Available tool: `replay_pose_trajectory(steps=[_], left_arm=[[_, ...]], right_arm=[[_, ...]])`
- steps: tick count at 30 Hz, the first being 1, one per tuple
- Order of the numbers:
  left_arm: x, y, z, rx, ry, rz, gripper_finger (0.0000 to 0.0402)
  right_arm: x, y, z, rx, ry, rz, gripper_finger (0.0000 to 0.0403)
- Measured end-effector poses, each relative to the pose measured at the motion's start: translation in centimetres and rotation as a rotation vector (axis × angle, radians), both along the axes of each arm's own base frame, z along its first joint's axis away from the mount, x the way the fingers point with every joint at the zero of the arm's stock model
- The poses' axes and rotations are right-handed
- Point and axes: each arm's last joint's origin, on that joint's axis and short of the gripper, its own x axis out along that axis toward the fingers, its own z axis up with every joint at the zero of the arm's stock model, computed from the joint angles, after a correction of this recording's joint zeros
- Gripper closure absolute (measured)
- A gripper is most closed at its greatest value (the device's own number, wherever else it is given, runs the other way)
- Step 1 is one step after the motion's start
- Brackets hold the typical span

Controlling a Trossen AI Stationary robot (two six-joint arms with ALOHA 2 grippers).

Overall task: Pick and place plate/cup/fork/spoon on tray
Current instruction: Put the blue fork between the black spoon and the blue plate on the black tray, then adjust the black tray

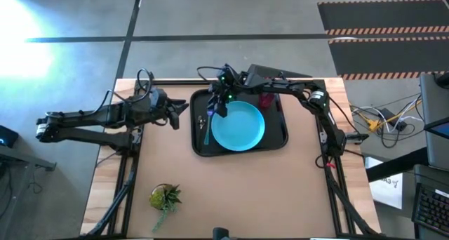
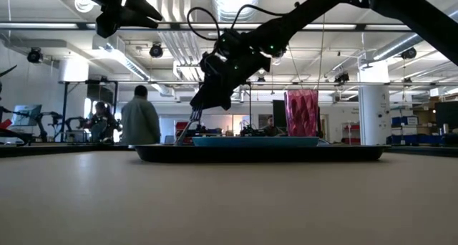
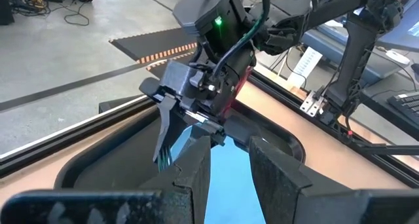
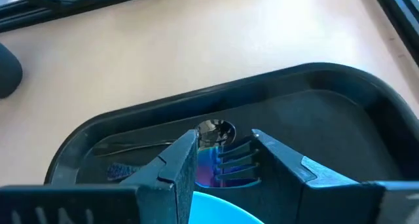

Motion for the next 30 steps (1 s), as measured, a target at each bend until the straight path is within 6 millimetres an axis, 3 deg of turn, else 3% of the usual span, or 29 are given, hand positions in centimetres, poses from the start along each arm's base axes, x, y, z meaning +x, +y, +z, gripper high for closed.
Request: replay_pose_trajectory(steps=[5,21,26,30], left_arm=[[0.0,0.0,0.0,0.0,0.001,0.0,0.0313],[0.0,0.0,0.0,0.001,0.002,0.0,0.0313],[0.2,0.0,-0.2,0.001,0.014,-0.001,0.0313],[0.6,0.1,-0.6,0.002,0.043,-0.002,0.0313]], right_arm=[[-0.1,0.0,0.5,-0.015,-0.009,0.002,0.0274],[-1.5,0.4,5.4,-0.075,-0.09,-0.044,0.027],[-1.7,1.6,4.9,-0.01,-0.005,-0.016,0.0286],[-1.9,3.1,4.4,0.028,0.083,0.015,0.0334]])
